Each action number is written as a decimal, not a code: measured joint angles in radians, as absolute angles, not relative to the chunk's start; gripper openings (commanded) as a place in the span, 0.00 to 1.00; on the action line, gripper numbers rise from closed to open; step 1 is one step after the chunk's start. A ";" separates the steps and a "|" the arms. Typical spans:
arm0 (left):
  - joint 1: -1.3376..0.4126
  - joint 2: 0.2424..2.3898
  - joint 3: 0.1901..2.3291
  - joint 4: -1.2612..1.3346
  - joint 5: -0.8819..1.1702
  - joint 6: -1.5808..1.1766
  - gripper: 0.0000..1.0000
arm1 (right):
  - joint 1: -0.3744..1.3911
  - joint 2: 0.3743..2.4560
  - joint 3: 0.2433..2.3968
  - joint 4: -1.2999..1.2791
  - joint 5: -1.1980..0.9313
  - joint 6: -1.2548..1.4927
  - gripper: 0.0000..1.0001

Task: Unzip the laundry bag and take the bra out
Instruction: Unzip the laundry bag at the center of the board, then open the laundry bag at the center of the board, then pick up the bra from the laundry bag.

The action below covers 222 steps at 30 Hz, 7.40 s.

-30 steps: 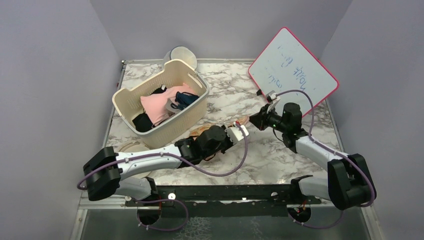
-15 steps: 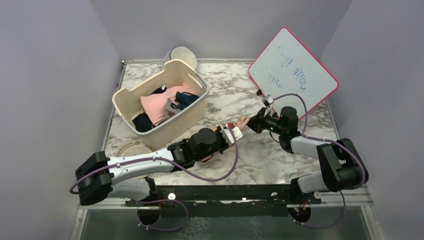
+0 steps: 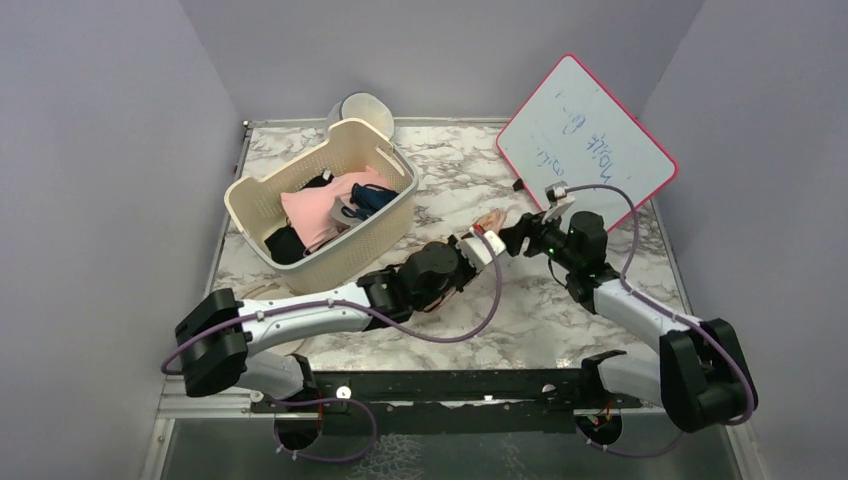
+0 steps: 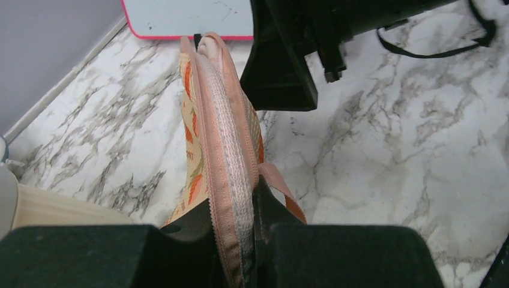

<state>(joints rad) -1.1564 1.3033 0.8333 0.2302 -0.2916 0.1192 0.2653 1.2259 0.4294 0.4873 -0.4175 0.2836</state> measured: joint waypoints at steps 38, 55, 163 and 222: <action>-1.172 1.502 0.942 -0.115 -0.241 0.038 0.68 | 0.265 0.731 0.907 -0.313 0.034 0.367 0.94; -1.232 1.745 1.039 -0.111 -0.393 0.164 0.29 | 0.265 0.679 0.907 -0.315 0.031 0.335 0.94; -1.255 1.813 1.190 -0.220 -0.332 -0.019 0.75 | 0.265 0.627 0.959 -0.338 0.004 0.290 1.00; -0.999 1.326 1.215 -0.259 -0.392 -0.146 0.00 | 0.265 0.592 0.962 -0.345 0.011 0.283 1.00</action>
<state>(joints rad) -0.9989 1.3262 1.2152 -0.2592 -0.3920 -0.1463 0.2646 0.5922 0.9615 -0.3447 0.0109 0.2829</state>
